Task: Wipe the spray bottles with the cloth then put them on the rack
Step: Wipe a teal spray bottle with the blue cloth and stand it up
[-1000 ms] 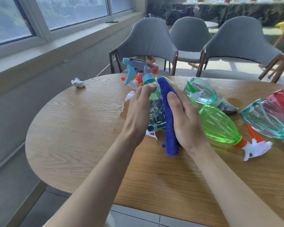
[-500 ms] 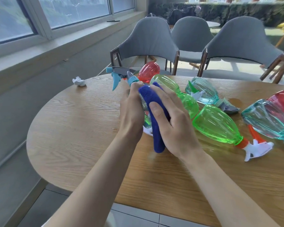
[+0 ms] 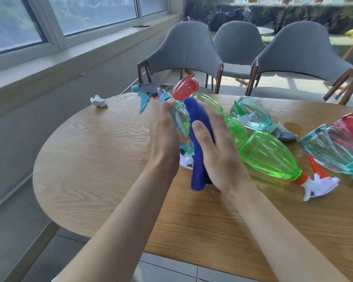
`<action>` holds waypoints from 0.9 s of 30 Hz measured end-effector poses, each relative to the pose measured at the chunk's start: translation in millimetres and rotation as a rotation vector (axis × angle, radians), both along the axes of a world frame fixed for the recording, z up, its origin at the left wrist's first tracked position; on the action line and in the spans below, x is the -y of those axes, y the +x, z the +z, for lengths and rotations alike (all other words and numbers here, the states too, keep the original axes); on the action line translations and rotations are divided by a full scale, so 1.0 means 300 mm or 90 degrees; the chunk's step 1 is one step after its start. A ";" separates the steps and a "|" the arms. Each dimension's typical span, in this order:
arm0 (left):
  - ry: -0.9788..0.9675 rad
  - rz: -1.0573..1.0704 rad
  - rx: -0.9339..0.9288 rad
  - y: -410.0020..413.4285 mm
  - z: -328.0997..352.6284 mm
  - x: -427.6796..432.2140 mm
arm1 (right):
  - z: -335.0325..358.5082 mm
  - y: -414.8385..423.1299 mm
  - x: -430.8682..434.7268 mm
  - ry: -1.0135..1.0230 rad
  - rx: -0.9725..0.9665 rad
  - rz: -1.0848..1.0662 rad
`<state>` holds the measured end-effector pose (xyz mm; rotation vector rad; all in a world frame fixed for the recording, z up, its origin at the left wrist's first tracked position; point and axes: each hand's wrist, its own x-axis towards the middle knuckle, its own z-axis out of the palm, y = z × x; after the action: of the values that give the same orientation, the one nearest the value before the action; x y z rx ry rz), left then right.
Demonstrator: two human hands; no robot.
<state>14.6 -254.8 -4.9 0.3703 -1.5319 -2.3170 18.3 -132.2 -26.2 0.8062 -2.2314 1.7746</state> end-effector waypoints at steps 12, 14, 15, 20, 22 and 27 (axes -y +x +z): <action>0.348 0.020 0.013 -0.011 0.021 -0.045 | -0.015 -0.025 0.016 -0.084 0.043 0.006; 0.367 0.036 0.008 -0.017 0.019 -0.037 | -0.024 -0.024 0.015 -0.067 0.050 -0.012; 0.370 0.043 0.001 -0.021 0.021 -0.032 | -0.030 -0.023 0.012 -0.075 0.057 -0.021; 0.357 0.110 -0.003 -0.055 0.012 0.003 | -0.036 0.013 0.016 -0.017 -0.039 -0.075; 0.344 0.137 0.008 -0.052 0.007 0.006 | -0.026 0.039 0.024 0.010 -0.099 -0.083; 0.249 0.149 0.041 -0.024 -0.013 -0.016 | -0.010 -0.001 0.013 -0.034 -0.048 -0.129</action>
<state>7.3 -249.8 -8.8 0.6878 -0.9895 -2.4217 18.0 -136.2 -29.1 0.6021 -2.1239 1.6741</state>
